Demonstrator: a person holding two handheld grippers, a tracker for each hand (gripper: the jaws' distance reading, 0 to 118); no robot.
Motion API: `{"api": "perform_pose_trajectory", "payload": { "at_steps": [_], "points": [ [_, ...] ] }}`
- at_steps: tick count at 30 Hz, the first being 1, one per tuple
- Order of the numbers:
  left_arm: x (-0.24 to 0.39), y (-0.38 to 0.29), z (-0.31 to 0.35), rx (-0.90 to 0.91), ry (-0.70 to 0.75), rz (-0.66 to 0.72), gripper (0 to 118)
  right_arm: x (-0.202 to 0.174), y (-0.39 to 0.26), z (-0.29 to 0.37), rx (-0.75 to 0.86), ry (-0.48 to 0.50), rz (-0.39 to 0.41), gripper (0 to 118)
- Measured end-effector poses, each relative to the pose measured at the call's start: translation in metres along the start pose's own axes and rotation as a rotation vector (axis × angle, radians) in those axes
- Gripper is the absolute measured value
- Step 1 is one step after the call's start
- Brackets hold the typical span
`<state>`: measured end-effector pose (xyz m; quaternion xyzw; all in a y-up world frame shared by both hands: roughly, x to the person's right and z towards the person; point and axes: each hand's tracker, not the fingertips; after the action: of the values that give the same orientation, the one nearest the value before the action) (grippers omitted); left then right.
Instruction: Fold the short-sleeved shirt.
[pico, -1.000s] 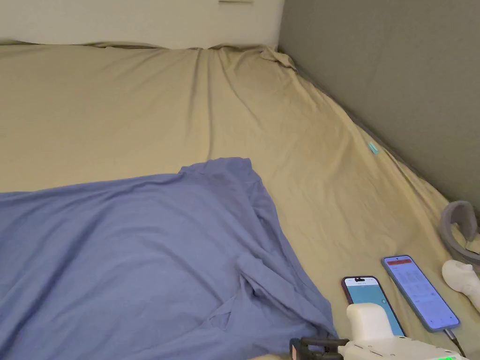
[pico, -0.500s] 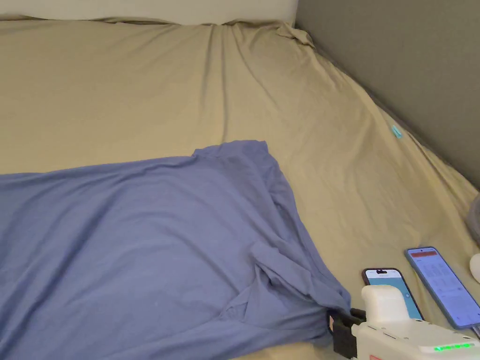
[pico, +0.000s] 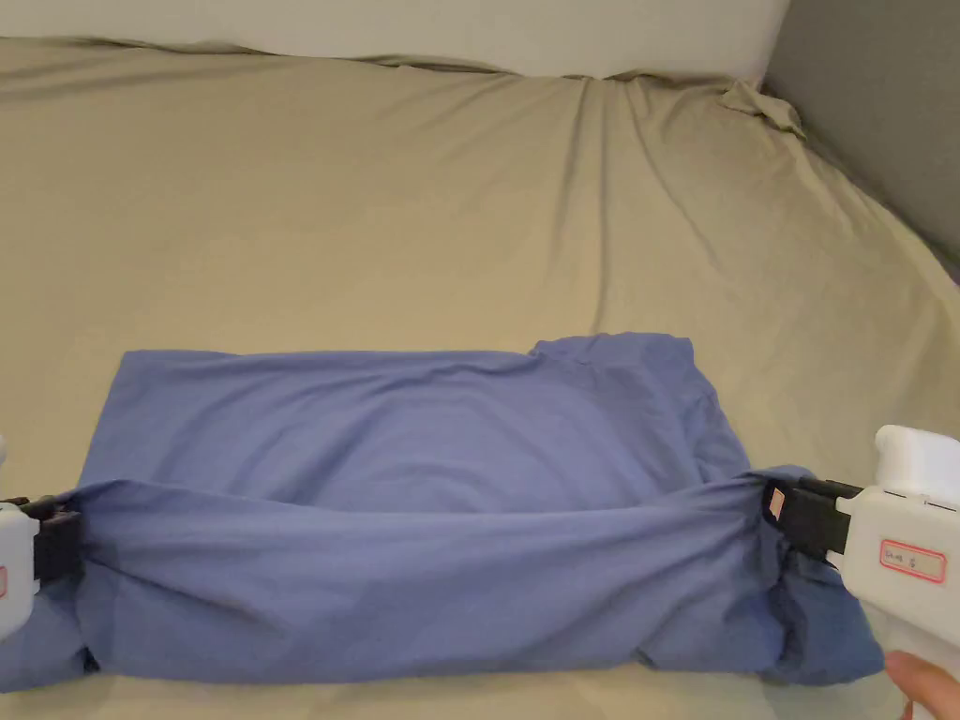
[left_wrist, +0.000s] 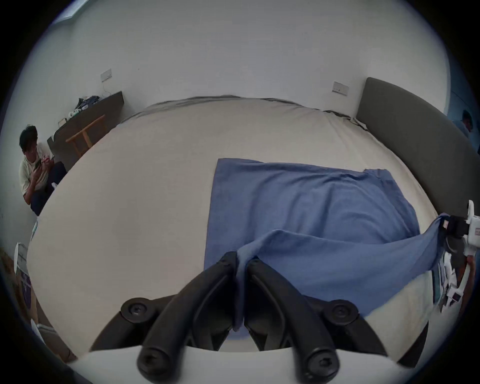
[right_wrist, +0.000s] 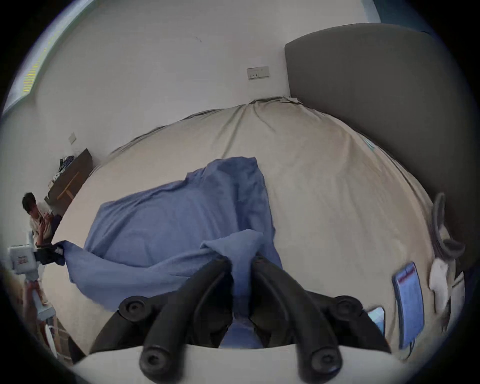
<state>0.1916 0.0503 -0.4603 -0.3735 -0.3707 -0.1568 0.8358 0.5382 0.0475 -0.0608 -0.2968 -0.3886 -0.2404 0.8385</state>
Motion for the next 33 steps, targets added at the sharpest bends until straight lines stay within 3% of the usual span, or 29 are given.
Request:
{"api": "perform_pose_trajectory", "payload": {
  "at_steps": [6, 13, 14, 15, 16, 22, 23, 24, 25, 26, 27, 28, 30, 33],
  "points": [
    [-0.007, 0.021, -0.07, -0.075, 0.029, 0.01, 3, -0.01, 0.021, -0.071, -0.056, -0.024, 0.013, 12],
    [-0.016, 0.008, -0.083, -0.106, 0.011, 0.037, 4, -0.008, 0.01, -0.091, -0.101, -0.024, 0.051, 15],
    [-0.018, 0.007, -0.079, -0.089, 0.004, 0.064, 21, -0.009, 0.009, -0.088, -0.105, -0.03, 0.06, 49],
    [-0.021, 0.007, -0.074, -0.076, 0.002, 0.094, 57, -0.009, 0.009, -0.086, -0.119, -0.035, 0.065, 91],
    [-0.023, 0.006, -0.068, -0.064, -0.008, 0.108, 81, -0.007, 0.007, -0.082, -0.125, -0.024, 0.071, 108],
    [-0.022, -0.006, 0.016, 0.069, -0.012, 0.091, 83, -0.019, -0.008, -0.002, -0.029, -0.005, 0.121, 108],
    [-0.02, -0.014, 0.039, 0.109, -0.031, 0.084, 78, -0.021, -0.015, 0.016, -0.007, 0.003, 0.122, 103],
    [-0.017, -0.023, 0.063, 0.171, -0.068, 0.075, 68, -0.023, -0.024, 0.035, 0.019, 0.015, 0.124, 89],
    [-0.013, -0.031, 0.082, 0.203, -0.081, 0.074, 49, -0.024, -0.032, 0.052, 0.041, 0.027, 0.137, 57],
    [-0.008, -0.04, 0.102, 0.208, -0.088, 0.065, 15, -0.027, -0.043, 0.07, 0.056, 0.023, 0.147, 6],
    [-0.001, -0.052, 0.12, 0.21, -0.061, 0.057, 3, -0.031, -0.056, 0.087, 0.07, 0.011, 0.149, 4],
    [0.006, -0.065, 0.135, 0.251, -0.026, 0.046, 3, -0.033, -0.069, 0.103, 0.123, -0.044, 0.148, 4],
    [0.022, -0.09, 0.165, 0.282, 0.02, 0.0, 1, -0.037, -0.091, 0.132, 0.13, 0.015, 0.128, 4],
    [0.031, -0.118, 0.186, 0.275, 0.016, -0.028, 1, -0.042, -0.117, 0.159, 0.153, 0.013, 0.105, 4]
  ]
}}
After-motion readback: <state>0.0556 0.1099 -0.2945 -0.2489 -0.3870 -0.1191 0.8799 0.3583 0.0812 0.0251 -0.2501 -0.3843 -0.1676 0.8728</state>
